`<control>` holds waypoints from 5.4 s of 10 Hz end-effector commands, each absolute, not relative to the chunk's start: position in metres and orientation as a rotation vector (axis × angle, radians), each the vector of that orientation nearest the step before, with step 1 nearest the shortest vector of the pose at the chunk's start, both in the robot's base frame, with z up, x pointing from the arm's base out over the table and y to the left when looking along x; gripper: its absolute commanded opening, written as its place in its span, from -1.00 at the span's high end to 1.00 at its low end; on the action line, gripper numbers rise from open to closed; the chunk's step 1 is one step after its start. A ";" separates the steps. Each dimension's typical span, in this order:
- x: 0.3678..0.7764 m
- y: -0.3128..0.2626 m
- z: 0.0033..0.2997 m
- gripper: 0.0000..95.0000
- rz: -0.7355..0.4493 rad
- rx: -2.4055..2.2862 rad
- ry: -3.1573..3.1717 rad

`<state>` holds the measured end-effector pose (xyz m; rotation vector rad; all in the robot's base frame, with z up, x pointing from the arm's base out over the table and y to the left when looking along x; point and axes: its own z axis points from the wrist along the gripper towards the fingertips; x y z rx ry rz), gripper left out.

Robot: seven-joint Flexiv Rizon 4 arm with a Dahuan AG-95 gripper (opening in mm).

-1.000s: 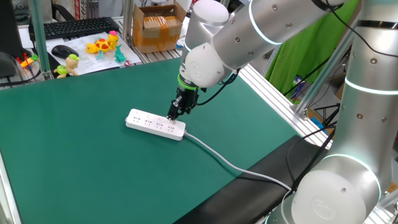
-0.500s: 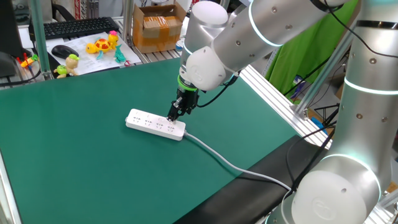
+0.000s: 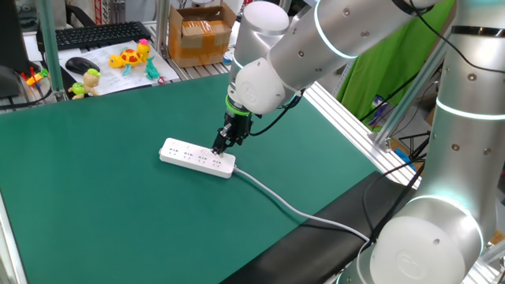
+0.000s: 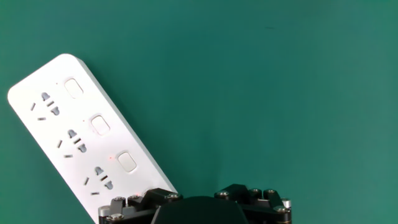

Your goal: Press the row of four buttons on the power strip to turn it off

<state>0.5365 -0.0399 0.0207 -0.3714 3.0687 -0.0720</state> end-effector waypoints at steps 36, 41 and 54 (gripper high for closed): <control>0.587 0.021 0.029 -0.60 -0.051 -0.215 3.089; 0.590 0.018 0.018 -0.60 -0.041 -0.225 3.093; 0.597 0.039 0.026 -0.60 -0.055 -0.181 3.096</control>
